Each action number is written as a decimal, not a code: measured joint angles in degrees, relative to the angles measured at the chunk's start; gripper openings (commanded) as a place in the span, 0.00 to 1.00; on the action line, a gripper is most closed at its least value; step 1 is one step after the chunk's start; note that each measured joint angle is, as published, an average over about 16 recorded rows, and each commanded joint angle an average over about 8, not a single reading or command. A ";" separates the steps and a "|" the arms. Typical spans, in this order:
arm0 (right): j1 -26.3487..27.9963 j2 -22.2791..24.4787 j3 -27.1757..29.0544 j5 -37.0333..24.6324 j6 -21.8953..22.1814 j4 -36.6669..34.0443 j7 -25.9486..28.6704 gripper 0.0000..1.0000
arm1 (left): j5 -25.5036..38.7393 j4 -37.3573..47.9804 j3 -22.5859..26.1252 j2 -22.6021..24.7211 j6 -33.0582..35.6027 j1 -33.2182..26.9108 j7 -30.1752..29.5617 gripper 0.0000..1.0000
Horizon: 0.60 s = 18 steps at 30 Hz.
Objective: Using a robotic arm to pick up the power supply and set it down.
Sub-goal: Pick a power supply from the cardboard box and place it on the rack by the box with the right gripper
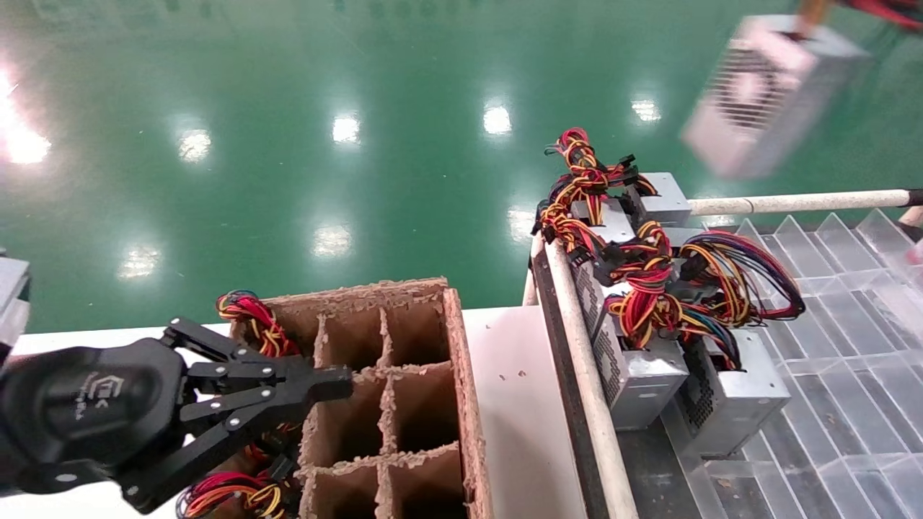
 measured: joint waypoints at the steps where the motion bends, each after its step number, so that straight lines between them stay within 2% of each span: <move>1: 0.39 0.89 -0.33 -0.82 0.32 -0.29 0.13 0.00 | 0.00 0.00 0.00 0.00 0.00 0.00 0.00 0.00; 9: -0.09 5.21 -1.57 -3.83 2.38 -4.22 -0.66 0.00 | 0.00 0.00 0.00 0.00 0.00 0.00 0.00 0.00; 18: -5.85 3.65 -0.30 -1.12 3.80 -10.96 -4.97 0.00 | 0.00 0.00 0.00 0.00 0.00 0.00 0.00 0.00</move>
